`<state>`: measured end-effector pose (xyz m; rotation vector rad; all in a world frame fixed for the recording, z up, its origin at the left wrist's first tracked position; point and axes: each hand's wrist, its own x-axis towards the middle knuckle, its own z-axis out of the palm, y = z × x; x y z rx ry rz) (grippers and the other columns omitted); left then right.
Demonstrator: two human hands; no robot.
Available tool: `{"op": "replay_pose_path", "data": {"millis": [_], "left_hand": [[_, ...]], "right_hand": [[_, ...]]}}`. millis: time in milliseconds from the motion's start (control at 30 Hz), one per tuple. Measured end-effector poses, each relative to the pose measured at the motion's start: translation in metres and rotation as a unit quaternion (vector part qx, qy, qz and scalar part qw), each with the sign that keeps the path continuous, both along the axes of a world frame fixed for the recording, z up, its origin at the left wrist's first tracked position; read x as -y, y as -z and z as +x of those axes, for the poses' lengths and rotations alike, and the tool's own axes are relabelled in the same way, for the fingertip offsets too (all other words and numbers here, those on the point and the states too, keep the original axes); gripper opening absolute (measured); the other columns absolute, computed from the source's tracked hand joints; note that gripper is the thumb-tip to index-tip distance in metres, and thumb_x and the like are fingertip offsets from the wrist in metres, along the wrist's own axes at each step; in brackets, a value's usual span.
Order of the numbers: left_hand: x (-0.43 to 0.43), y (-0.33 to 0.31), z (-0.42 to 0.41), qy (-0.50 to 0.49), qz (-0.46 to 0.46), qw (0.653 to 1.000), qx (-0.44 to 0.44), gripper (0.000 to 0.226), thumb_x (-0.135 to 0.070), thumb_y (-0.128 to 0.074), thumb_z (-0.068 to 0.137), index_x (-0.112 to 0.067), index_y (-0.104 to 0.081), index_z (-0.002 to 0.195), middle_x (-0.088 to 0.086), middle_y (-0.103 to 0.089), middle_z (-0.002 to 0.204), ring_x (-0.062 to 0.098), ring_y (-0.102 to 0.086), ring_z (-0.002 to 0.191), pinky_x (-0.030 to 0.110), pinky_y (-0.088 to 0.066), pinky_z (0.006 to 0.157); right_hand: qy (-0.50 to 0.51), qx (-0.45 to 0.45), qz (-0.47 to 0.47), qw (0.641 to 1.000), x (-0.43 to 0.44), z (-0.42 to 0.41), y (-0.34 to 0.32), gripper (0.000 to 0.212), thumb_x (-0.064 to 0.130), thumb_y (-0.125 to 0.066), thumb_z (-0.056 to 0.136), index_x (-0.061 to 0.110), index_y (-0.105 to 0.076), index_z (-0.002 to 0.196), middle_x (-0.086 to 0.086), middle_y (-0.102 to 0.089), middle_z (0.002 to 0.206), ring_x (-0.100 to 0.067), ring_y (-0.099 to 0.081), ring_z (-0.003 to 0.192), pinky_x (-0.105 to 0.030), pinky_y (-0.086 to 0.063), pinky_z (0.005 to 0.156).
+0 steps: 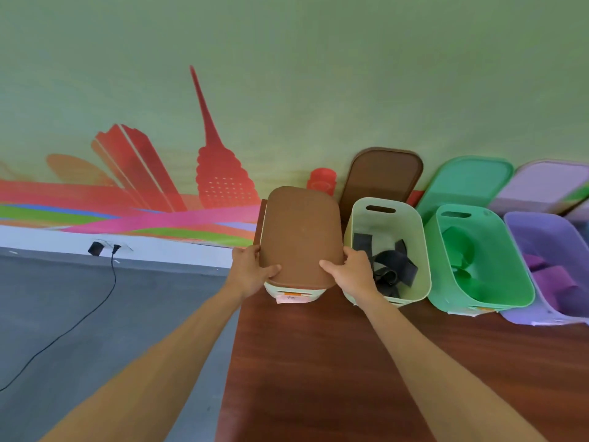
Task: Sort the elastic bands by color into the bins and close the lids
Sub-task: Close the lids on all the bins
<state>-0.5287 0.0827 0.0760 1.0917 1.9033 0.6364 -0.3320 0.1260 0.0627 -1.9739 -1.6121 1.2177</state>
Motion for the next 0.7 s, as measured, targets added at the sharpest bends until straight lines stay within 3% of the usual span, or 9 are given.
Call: {"op": "replay_pose_path", "data": {"millis": [67, 167, 300, 433, 633, 700], "left_hand": [[0.003, 0.004, 0.002, -0.012, 0.011, 1.0, -0.006, 0.057, -0.019, -0.072, 0.082, -0.007, -0.047, 0.132, 0.014, -0.041, 0.126, 0.026, -0.052, 0.11, 0.035, -0.043, 0.1], [0.006, 0.009, 0.0, -0.011, 0.018, 1.0, -0.005, 0.051, -0.017, -0.069, 0.082, -0.008, -0.05, 0.129, 0.016, -0.054, 0.118, 0.028, -0.057, 0.104, 0.039, -0.048, 0.092], [0.008, 0.015, -0.001, -0.01, 0.016, 1.0, -0.016, 0.042, -0.013, -0.069, 0.081, -0.004, -0.057, 0.121, 0.017, -0.059, 0.111, 0.029, -0.061, 0.094, 0.037, -0.052, 0.085], [0.012, 0.02, 0.001, -0.033, 0.01, 0.999, 0.0, 0.045, -0.013, -0.068, 0.083, -0.006, -0.054, 0.126, 0.018, -0.058, 0.111, 0.035, -0.062, 0.09, 0.043, -0.054, 0.084], [0.011, 0.02, 0.001, -0.055, 0.009, 0.998, 0.026, 0.033, -0.003, -0.06, 0.088, 0.0, -0.057, 0.121, 0.004, -0.057, 0.085, 0.026, -0.056, 0.067, 0.025, -0.05, 0.055], [0.01, 0.02, 0.001, -0.055, 0.013, 0.998, 0.023, 0.031, -0.002, -0.059, 0.089, 0.001, -0.058, 0.12, 0.006, -0.057, 0.086, 0.029, -0.057, 0.068, 0.031, -0.054, 0.059]], "right_hand": [[-0.035, 0.04, 0.011, 0.999, 0.002, 0.0, 0.003, 0.053, 0.041, -0.063, 0.086, 0.009, -0.052, 0.127, -0.01, -0.045, 0.122, -0.028, -0.054, 0.109, -0.04, -0.046, 0.098], [-0.083, 0.083, 0.02, 0.993, 0.004, -0.002, 0.006, 0.048, 0.041, -0.056, 0.092, 0.009, -0.049, 0.127, -0.01, -0.044, 0.123, -0.027, -0.053, 0.11, -0.036, -0.045, 0.094], [-0.101, 0.094, 0.023, 0.99, 0.002, -0.002, 0.012, 0.049, 0.04, -0.054, 0.093, 0.009, -0.045, 0.131, -0.01, -0.047, 0.126, -0.027, -0.053, 0.113, -0.038, -0.046, 0.095], [-0.104, 0.082, 0.008, 0.991, 0.0, -0.002, 0.022, 0.056, 0.04, -0.053, 0.093, 0.012, -0.038, 0.139, -0.008, -0.05, 0.134, -0.027, -0.051, 0.121, -0.042, -0.045, 0.102], [-0.078, 0.054, 0.008, 0.995, 0.002, -0.003, 0.033, 0.059, 0.04, -0.054, 0.093, 0.015, -0.033, 0.143, -0.006, -0.048, 0.138, -0.026, -0.049, 0.124, -0.043, -0.046, 0.101], [-0.068, 0.046, 0.005, 0.997, 0.003, -0.003, 0.034, 0.062, 0.041, -0.055, 0.092, 0.017, -0.032, 0.144, -0.005, -0.047, 0.138, -0.027, -0.05, 0.123, -0.047, -0.051, 0.095]]}}
